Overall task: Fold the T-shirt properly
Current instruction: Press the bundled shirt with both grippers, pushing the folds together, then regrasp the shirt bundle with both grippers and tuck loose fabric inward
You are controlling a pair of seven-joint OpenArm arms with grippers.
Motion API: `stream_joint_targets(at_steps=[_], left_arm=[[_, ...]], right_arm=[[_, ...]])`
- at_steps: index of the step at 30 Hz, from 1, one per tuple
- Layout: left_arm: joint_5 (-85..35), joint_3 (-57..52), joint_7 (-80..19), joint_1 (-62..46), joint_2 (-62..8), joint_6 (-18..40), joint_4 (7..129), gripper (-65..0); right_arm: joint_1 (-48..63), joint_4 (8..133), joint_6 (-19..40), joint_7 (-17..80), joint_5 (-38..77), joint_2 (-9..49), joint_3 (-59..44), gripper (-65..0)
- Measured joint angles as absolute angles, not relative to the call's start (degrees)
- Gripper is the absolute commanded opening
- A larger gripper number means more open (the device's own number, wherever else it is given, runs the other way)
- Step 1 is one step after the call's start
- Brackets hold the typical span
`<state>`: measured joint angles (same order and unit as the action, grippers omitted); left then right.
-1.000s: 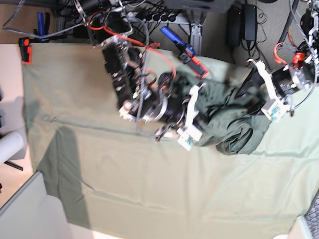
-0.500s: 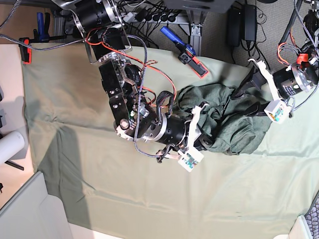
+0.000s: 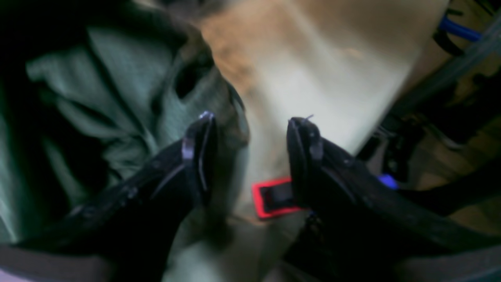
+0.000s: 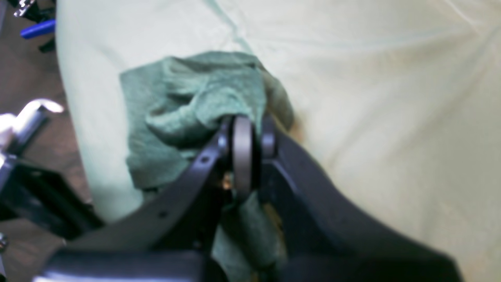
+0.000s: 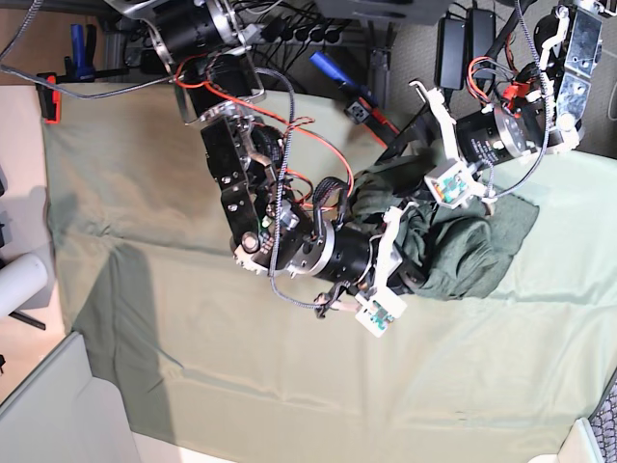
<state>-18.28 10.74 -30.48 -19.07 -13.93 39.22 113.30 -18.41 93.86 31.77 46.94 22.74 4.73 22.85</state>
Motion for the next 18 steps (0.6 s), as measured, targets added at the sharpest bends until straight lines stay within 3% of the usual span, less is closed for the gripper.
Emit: stream_joint_targets(at_steps=[5, 16, 17, 18], left_arm=[[-15.1, 10.7, -30.5, -17.8, -10.5, 32.0, 113.3, -27.5], [-14.4, 10.6, -30.9, -17.8, -4.4, 28.8, 113.3, -27.6], [-14.3, 10.6, -30.9, -17.8, -4.4, 28.8, 113.3, -27.6], [-13.2, 10.6, -30.9, -17.8, -4.4, 28.8, 113.3, -27.6]], right_arm=[[-18.4, 93.9, 31.8, 47.0, 23.7, 4.6, 22.9, -65.0], [-18.2, 93.9, 31.8, 47.8, 23.7, 3.3, 22.8, -65.0], [-18.2, 93.9, 31.8, 47.8, 23.7, 3.3, 22.8, -61.3], [-18.2, 93.9, 31.8, 47.8, 23.7, 3.3, 22.8, -51.6]])
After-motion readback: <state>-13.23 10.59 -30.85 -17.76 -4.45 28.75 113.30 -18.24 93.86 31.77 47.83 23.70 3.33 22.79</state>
